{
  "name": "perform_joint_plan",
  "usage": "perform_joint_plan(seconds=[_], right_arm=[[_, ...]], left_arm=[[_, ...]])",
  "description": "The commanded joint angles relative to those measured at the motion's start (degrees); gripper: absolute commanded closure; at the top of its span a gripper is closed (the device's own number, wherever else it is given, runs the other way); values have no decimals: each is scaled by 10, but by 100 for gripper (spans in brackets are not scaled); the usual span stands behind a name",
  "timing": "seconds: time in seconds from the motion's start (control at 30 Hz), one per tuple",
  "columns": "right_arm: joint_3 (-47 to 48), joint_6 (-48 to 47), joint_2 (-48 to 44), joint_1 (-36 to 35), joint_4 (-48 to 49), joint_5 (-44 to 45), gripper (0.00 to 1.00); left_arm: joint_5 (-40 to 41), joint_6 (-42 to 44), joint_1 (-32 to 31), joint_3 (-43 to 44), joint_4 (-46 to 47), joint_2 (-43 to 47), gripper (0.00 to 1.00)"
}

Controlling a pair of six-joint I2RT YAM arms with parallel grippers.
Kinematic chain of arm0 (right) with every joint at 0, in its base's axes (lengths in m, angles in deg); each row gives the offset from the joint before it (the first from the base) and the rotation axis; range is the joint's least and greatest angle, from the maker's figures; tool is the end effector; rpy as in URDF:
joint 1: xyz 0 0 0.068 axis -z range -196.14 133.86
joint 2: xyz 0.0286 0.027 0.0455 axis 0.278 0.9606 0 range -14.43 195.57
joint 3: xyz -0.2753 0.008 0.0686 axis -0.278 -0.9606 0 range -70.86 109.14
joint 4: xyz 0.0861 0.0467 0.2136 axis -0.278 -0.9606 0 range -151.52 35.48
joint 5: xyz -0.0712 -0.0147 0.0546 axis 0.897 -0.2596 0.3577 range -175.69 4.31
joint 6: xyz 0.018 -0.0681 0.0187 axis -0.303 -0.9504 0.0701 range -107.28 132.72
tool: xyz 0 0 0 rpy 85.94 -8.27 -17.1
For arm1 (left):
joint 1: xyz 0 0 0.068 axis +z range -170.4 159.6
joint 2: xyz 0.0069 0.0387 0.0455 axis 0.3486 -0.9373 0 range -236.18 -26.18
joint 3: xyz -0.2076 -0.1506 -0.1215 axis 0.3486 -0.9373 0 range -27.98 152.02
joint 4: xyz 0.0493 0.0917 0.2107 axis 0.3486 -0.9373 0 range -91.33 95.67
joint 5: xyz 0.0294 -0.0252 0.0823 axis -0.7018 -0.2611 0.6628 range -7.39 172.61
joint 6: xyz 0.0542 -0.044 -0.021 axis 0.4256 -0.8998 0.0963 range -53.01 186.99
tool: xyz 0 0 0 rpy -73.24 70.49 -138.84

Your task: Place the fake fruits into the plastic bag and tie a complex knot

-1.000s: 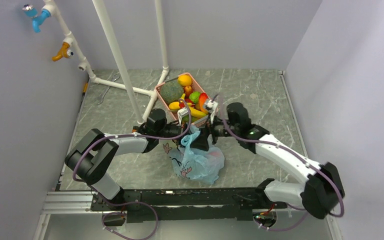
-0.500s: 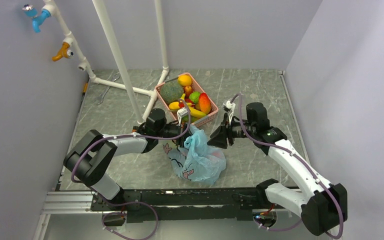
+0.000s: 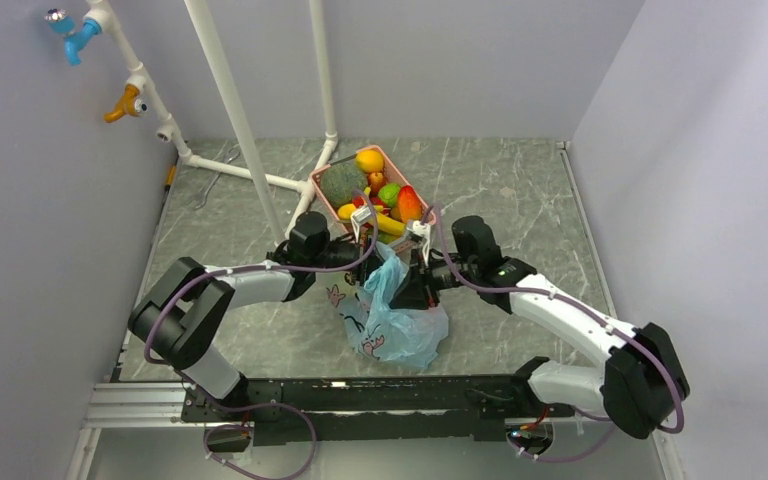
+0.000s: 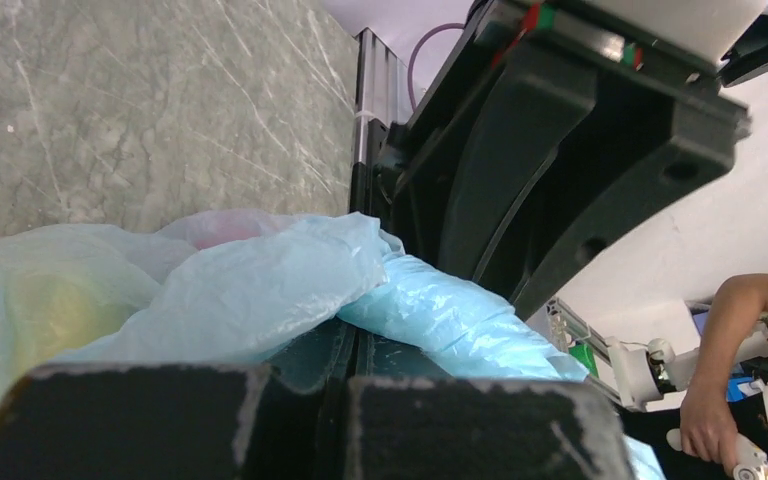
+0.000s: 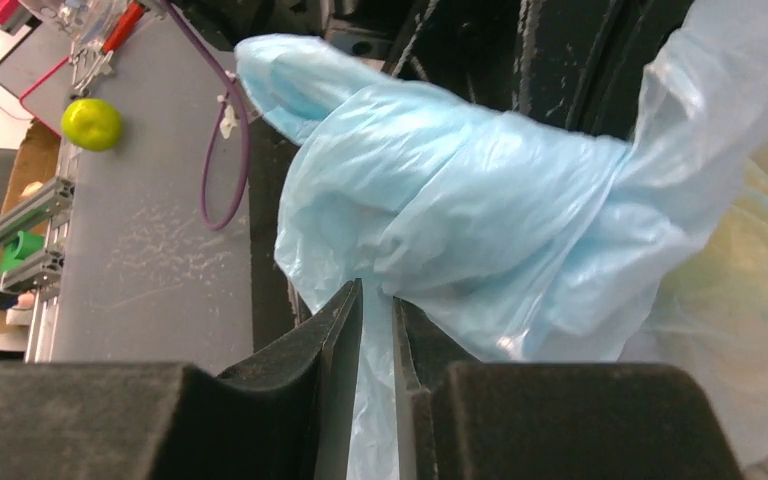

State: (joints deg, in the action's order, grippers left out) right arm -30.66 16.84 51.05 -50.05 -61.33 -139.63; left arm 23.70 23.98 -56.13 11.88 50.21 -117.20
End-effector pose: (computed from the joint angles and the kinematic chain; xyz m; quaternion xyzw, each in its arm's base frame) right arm 0.1554 0.1633 0.2676 -0.4127 0.6972 0.5157 0.2788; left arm 0.2230 -0.2244 0.2456 0.2851 0.6697 -0.6512 0.2148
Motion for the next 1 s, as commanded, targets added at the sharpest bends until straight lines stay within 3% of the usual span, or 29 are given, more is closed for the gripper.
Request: perform_joint_plan(seconds=[0.0, 0.17, 0.27, 0.47, 0.6, 0.83, 0.97], right_arm=[[26, 36, 30, -27, 107, 19, 79], [47, 46, 53, -44, 125, 23, 78], [46, 10, 42, -39, 67, 16, 77], [80, -68, -41, 86, -90, -51, 56], [127, -116, -63, 122, -172, -44, 53], [101, -43, -7, 152, -70, 21, 55], [79, 11, 28, 141, 3, 21, 43]], left_arm=[[1, -27, 2, 25, 52, -8, 100], [3, -36, 2, 16, 60, -13, 100], [4, -40, 3, 16, 68, -8, 100], [1, -30, 6, 5, 63, 1, 100], [1, -25, 6, 3, 60, 5, 100], [-2, -20, 6, 3, 57, 9, 100], [-6, -25, 6, 5, 60, 10, 100]])
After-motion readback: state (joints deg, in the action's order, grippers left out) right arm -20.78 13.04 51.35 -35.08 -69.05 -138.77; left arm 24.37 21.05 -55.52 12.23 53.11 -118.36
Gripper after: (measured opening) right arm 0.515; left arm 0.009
